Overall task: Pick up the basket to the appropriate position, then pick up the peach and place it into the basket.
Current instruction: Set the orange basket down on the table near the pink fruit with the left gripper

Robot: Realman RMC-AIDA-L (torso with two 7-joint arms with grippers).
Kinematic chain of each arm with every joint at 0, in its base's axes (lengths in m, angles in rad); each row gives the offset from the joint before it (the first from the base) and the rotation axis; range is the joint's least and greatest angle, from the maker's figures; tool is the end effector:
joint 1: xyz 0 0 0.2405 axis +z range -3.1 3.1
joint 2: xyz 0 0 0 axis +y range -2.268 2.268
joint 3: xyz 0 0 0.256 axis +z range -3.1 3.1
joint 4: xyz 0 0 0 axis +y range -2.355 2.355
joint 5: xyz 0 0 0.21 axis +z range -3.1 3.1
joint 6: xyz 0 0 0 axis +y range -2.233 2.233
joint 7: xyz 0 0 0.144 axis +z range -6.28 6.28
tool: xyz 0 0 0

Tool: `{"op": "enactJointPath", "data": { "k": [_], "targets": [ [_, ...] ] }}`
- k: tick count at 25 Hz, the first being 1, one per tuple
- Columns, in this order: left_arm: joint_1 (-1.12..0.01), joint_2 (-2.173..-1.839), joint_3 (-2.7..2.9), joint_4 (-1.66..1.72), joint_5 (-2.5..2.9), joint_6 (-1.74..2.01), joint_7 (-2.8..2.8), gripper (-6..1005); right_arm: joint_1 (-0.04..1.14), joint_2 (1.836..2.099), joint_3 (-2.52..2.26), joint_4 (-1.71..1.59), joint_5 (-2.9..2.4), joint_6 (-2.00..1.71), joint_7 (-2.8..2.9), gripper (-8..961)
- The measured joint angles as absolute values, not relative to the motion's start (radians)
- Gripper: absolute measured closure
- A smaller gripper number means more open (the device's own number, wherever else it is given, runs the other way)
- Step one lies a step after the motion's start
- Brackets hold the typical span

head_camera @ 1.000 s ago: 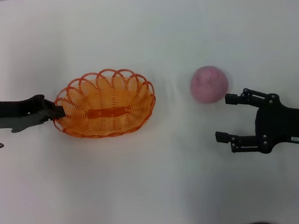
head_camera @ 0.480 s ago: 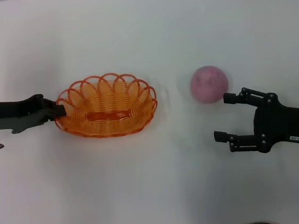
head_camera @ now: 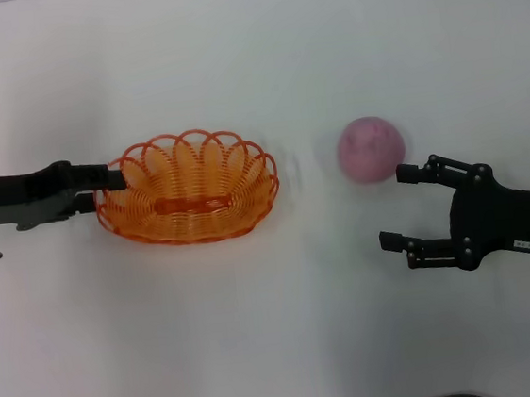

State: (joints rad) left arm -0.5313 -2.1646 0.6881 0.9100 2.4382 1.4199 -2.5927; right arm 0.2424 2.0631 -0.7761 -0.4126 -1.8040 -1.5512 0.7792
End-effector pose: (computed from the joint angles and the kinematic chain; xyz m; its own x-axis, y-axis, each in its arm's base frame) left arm -0.2874 0.3370 -0.0043 0.0480 0.9413 0.3342 0.9985 -0.0359 -0.0421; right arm 0.3369 0.2259 -0.0309 0.8237 -0.1697 -0.5410 -0.3840 -0.8690 -0.3122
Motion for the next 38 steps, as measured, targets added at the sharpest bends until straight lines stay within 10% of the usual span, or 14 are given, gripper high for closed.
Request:
{"op": "enactJointPath", "data": {
  "k": [12,38],
  "targets": [
    [-0.496,-2.163,0.685,0.97,2.406,1.422,-2.489,120,0.243,2.063,-0.776,-0.413,-1.804,-1.554,0.779,17],
    [-0.306,-2.164,0.564,0.867,1.991,1.689,-1.43,107,0.24,2.062,-0.776,-0.418,-1.801,-1.565,0.779,17]
  ]
}}
